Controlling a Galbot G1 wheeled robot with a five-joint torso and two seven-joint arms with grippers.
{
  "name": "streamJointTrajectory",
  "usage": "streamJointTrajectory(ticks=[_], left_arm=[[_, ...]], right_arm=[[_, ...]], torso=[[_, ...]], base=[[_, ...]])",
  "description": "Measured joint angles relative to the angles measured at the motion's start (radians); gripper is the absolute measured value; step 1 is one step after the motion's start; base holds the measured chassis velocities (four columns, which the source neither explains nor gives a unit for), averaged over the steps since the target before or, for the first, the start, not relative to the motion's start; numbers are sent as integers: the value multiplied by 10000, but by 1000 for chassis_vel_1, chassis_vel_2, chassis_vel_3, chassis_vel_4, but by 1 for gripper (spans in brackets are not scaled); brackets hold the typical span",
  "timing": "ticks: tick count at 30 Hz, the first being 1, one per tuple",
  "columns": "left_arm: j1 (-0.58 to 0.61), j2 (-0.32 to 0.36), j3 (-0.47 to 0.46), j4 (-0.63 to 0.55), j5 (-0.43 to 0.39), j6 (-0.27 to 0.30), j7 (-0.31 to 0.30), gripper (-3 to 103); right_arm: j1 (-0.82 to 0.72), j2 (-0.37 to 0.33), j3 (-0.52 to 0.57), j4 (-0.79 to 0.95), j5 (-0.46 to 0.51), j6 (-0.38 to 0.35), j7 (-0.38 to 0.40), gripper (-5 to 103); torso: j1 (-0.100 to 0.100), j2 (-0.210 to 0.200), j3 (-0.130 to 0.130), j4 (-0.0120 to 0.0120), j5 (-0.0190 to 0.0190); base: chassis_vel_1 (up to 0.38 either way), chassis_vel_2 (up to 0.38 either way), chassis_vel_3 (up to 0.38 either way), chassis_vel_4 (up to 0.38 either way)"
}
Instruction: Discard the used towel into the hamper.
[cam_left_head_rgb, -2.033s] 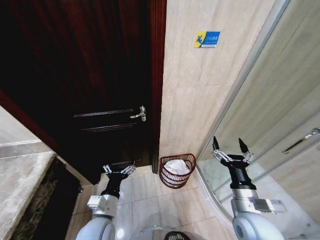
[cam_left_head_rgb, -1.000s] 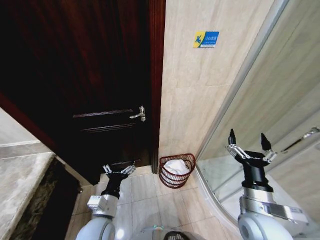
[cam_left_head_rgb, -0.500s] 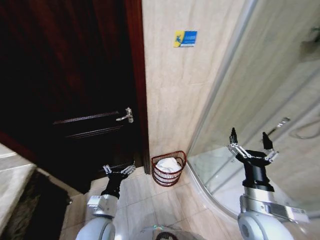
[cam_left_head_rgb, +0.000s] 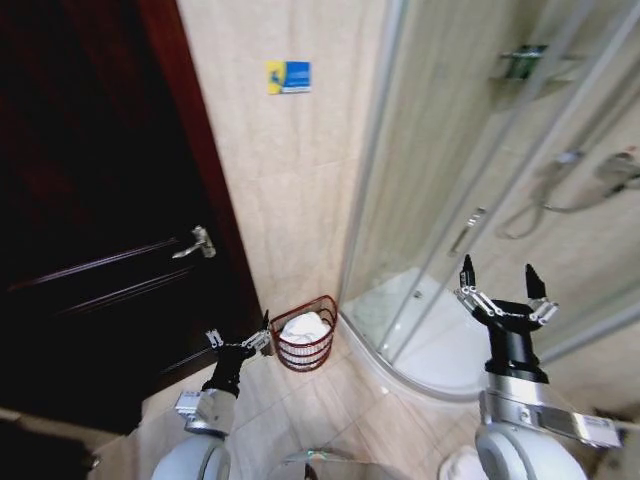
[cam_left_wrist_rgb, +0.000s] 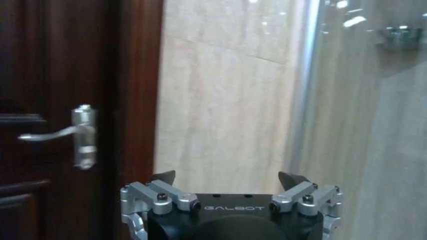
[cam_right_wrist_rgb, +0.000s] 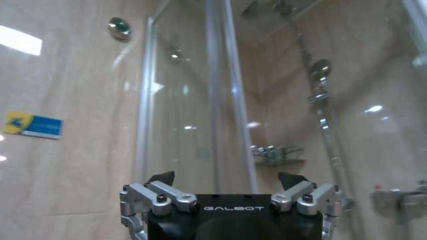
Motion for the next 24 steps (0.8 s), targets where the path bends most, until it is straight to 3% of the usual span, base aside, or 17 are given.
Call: streamJointTrajectory(ticks=[24], left_arm=[[-1,0,0,0,0,0,0,100]], right_arm=[[16,-5,-59,-1,83,37,69,100]], torso=[[0,0,0,-1,1]], base=[[-124,-128,-127,-123]])
